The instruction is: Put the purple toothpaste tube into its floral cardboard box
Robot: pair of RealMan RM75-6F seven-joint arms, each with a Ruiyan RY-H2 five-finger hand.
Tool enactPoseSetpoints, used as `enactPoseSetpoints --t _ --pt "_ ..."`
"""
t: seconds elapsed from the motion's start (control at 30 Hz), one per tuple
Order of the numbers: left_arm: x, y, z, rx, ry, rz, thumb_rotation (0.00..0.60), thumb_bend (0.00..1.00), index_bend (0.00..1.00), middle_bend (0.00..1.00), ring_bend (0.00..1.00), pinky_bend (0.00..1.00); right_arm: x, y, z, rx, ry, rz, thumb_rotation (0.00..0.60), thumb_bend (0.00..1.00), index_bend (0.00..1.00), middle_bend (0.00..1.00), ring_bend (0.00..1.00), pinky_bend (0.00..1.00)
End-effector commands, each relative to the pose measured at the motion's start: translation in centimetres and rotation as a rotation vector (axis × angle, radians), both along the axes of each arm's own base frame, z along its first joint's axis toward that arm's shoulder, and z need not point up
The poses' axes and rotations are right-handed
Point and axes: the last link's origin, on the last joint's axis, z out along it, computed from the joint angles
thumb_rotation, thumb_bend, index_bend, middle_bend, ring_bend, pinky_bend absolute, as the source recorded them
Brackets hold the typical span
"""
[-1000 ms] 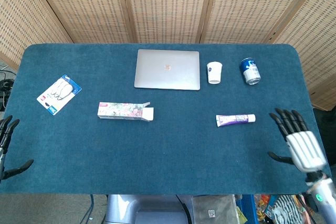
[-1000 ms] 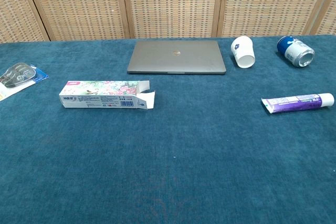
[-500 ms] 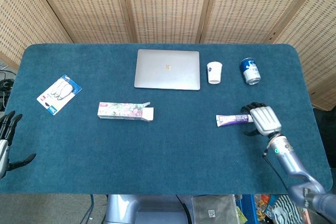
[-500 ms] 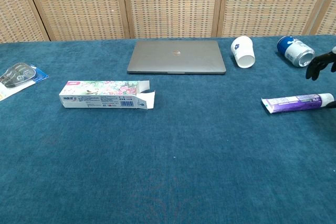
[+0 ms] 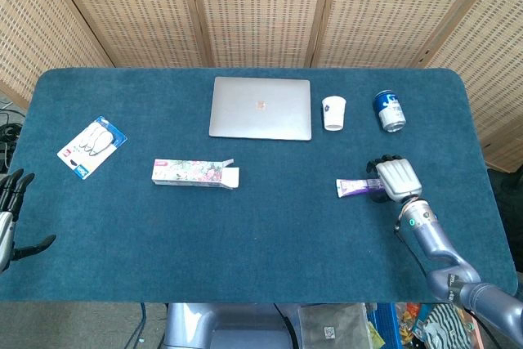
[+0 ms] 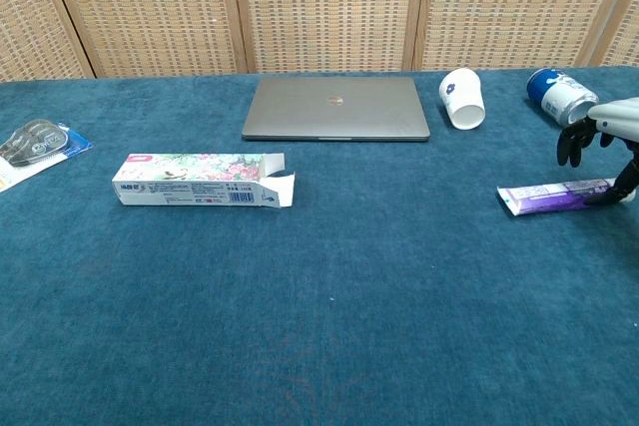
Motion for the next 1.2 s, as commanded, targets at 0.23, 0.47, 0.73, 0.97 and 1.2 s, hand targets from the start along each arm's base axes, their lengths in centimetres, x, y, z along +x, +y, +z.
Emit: enactPoseSetpoints --t 0.23,0.47,0.73,0.97,1.2 --pt "-0.1 0.2 -0.1 -0.003 0.004 0.009 0.6 0.16 0.0 0.0 0.0 0.0 -1.0 -0.6 -1.1 0.019 0.052 -0.029 0.6 0.31 0.39 0.4 0.28 0.27" --pt "-0.1 0.4 -0.2 -0.004 0.007 0.016 0.6 0.16 0.0 0.0 0.0 0.0 -1.1 -0.9 -1.5 0.023 0.058 -0.026 0.6 0.37 0.47 0.48 0.34 0.31" --pt "0.2 1.2 -0.5 -0.018 0.014 0.003 0.6 0.16 0.0 0.0 0.0 0.0 -0.7 -0.4 -0.3 0.012 0.041 0.038 0.6 0.54 0.61 0.61 0.49 0.44" --pt "1.6 4.5 -1.6 -0.074 0.06 -0.133 0.6 0.16 0.0 0.0 0.0 0.0 0.6 0.6 2.0 -0.007 0.001 0.121 0.6 0.54 0.61 0.61 0.49 0.44" --pt "4.7 11.7 -6.2 -0.244 0.171 -0.305 0.6 0.16 0.0 0.0 0.0 0.0 3.1 2.9 5.2 -0.034 -0.03 0.234 0.6 0.54 0.61 0.61 0.49 0.44"
